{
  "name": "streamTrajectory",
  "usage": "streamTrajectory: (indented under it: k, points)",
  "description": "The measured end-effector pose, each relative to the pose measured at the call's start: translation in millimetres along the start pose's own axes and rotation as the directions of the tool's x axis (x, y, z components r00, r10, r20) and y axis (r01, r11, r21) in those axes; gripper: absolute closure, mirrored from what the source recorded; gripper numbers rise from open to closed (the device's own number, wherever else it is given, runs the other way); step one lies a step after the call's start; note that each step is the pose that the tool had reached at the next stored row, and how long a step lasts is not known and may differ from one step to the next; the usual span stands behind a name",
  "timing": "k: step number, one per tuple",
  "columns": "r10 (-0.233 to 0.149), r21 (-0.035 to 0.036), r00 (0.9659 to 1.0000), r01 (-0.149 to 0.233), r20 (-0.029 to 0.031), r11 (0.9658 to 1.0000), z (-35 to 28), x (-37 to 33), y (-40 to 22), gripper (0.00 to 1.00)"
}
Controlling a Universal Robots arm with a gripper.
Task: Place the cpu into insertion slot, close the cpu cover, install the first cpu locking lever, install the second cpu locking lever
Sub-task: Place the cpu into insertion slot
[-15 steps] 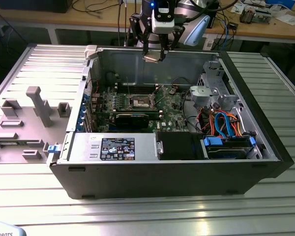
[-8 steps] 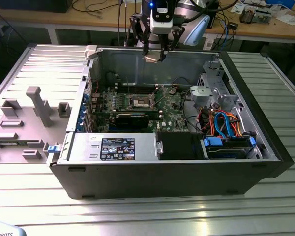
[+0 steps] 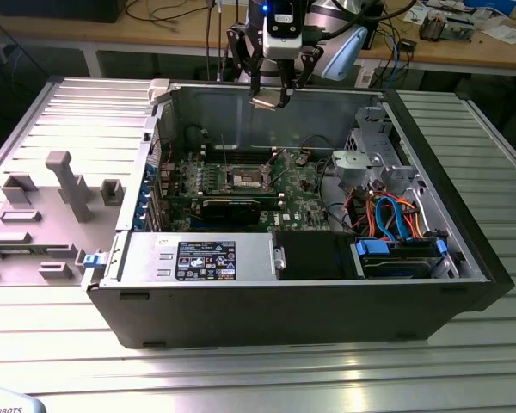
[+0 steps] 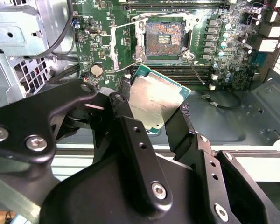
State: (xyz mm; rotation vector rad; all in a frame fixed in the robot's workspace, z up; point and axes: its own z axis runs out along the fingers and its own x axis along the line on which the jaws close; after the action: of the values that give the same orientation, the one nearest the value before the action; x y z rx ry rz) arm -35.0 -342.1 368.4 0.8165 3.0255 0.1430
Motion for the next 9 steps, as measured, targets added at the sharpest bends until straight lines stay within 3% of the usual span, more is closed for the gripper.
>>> streamTrajectory:
  k: [9]
  points:
    - [0.012, -0.0003, 0.9999, -0.012, 0.0011, 0.9999, 0.0, 0.0, 0.0, 0.46]
